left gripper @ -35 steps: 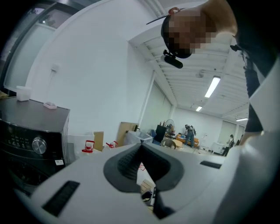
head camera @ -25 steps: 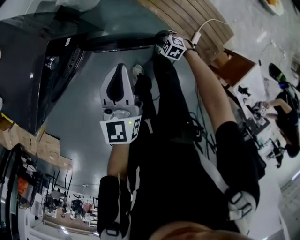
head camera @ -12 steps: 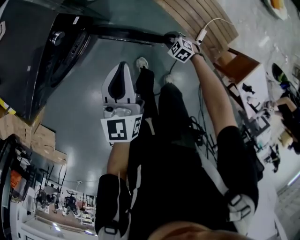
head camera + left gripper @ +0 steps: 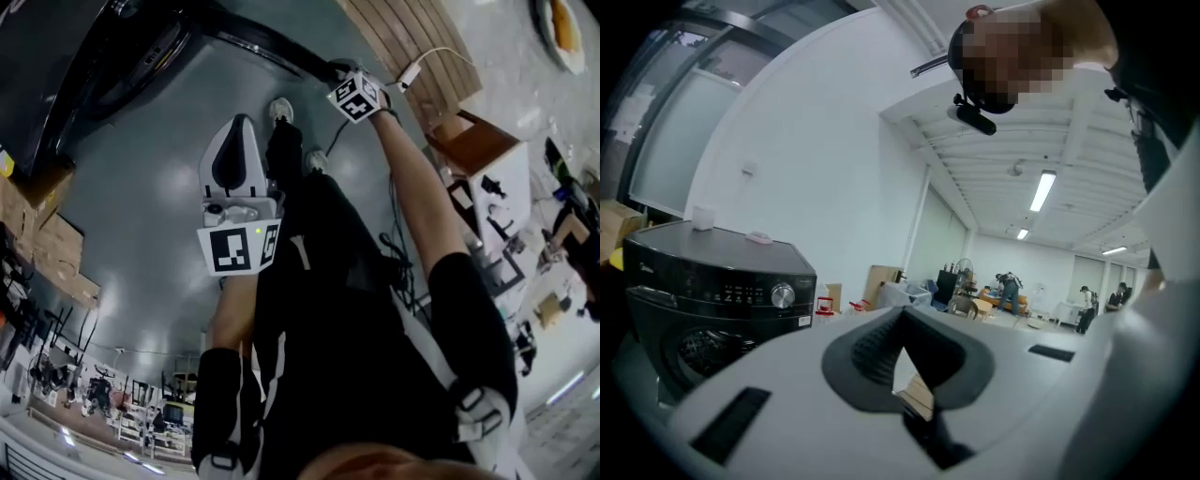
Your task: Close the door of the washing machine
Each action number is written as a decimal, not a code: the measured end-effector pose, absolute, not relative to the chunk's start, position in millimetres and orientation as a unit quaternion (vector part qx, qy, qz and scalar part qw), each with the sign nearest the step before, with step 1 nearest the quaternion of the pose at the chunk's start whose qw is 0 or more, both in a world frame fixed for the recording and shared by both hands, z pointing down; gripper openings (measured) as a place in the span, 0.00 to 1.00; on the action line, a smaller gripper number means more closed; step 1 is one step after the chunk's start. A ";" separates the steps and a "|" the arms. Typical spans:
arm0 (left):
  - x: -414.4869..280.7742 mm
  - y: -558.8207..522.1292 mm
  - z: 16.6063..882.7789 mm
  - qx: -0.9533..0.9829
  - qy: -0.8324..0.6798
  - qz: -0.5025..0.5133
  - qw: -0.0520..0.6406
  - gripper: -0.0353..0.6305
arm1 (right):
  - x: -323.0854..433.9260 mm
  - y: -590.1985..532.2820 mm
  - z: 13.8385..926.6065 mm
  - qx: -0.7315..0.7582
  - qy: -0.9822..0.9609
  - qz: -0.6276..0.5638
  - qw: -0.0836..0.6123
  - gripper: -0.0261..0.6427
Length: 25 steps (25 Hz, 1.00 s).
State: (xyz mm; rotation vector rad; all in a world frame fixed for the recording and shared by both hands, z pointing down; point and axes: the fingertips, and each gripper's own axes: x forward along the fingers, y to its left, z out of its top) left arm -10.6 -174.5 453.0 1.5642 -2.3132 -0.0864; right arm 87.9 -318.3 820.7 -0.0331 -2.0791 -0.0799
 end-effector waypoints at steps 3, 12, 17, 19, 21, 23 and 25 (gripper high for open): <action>15.9 -142.8 453.9 0.535 -0.828 -0.029 0.167 0.06 | 96.6 -293.8 819.7 -0.014 -0.866 -0.031 0.499 0.14; 49.7 -31.5 450.5 0.458 -0.873 -0.050 0.160 0.06 | 90.6 -206.1 823.6 0.000 -0.880 0.006 0.476 0.14; 40.5 28.4 440.8 0.413 -0.896 -0.053 0.153 0.06 | 79.1 -166.3 823.1 0.038 -0.881 0.028 0.471 0.14; 33.5 50.1 439.9 0.396 -0.904 -0.052 0.151 0.06 | 73.4 -147.0 823.8 0.036 -0.879 0.025 0.474 0.15; 24.3 69.2 440.0 0.382 -0.910 -0.053 0.150 0.06 | 65.2 -127.7 823.6 0.034 -0.880 0.015 0.474 0.16; 15.5 86.6 440.6 0.375 -0.913 -0.055 0.150 0.06 | 58.4 -108.1 824.1 0.038 -0.881 0.019 0.472 0.17; 4.9 104.1 441.5 0.369 -0.915 -0.059 0.151 0.06 | 50.4 -88.4 825.2 0.050 -0.880 0.039 0.471 0.17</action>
